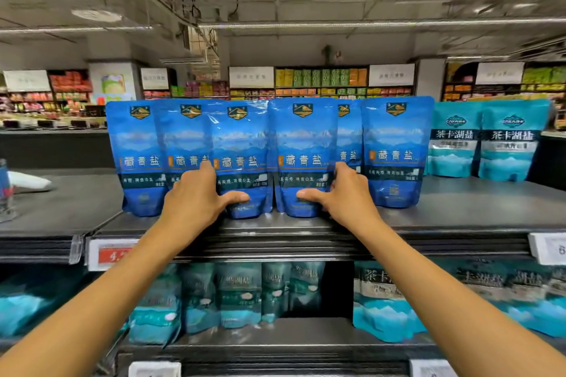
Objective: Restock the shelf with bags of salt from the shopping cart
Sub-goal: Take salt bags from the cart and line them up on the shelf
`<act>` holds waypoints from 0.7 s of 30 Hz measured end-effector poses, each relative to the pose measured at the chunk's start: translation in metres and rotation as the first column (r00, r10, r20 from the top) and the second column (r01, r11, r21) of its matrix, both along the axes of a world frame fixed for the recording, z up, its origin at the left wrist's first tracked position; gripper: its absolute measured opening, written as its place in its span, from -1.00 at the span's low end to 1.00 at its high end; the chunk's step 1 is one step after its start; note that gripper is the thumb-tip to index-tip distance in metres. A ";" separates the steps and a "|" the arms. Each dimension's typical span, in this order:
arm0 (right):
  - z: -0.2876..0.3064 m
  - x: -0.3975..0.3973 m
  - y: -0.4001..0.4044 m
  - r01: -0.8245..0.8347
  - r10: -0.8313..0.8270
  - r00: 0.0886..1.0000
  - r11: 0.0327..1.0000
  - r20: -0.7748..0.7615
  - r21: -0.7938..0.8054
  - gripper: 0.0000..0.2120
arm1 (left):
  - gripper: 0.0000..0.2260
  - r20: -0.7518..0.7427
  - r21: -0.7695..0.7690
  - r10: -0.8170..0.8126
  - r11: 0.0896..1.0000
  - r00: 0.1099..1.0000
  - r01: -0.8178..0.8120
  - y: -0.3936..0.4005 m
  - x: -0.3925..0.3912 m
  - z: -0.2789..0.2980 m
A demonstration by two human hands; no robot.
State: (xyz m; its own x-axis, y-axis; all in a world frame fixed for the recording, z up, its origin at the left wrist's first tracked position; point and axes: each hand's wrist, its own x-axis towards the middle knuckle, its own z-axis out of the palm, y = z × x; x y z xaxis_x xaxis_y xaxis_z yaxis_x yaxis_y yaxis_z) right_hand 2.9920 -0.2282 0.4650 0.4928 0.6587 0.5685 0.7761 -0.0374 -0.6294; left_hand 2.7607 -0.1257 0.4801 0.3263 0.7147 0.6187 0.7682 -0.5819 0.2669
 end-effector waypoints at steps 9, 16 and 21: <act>0.000 -0.012 0.005 0.018 -0.018 1.000 1.000 0.024 -0.013 -0.26 | -0.33 -0.015 0.184 0.076 0.980 0.997 -0.072 0.003 0.006 -0.010; -0.001 -0.022 -0.005 0.057 -0.055 0.998 0.996 0.030 -0.064 -0.31 | -0.43 -0.059 0.196 0.083 0.978 0.995 -0.070 -0.006 0.008 -0.015; -0.005 -0.023 -0.011 0.058 -0.055 0.997 0.997 0.062 -0.059 -0.32 | -0.56 -0.049 0.225 0.031 0.974 0.998 -0.019 -0.012 0.003 -0.026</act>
State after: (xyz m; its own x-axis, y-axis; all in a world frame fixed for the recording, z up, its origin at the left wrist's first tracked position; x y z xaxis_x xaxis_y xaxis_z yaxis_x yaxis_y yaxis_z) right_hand 2.9688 -0.2389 0.4604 0.4966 0.6651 0.5577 0.8079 -0.1193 -0.5771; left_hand 2.7637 -0.1376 0.4541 0.3457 0.5680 0.7470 0.7928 -0.6026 0.0913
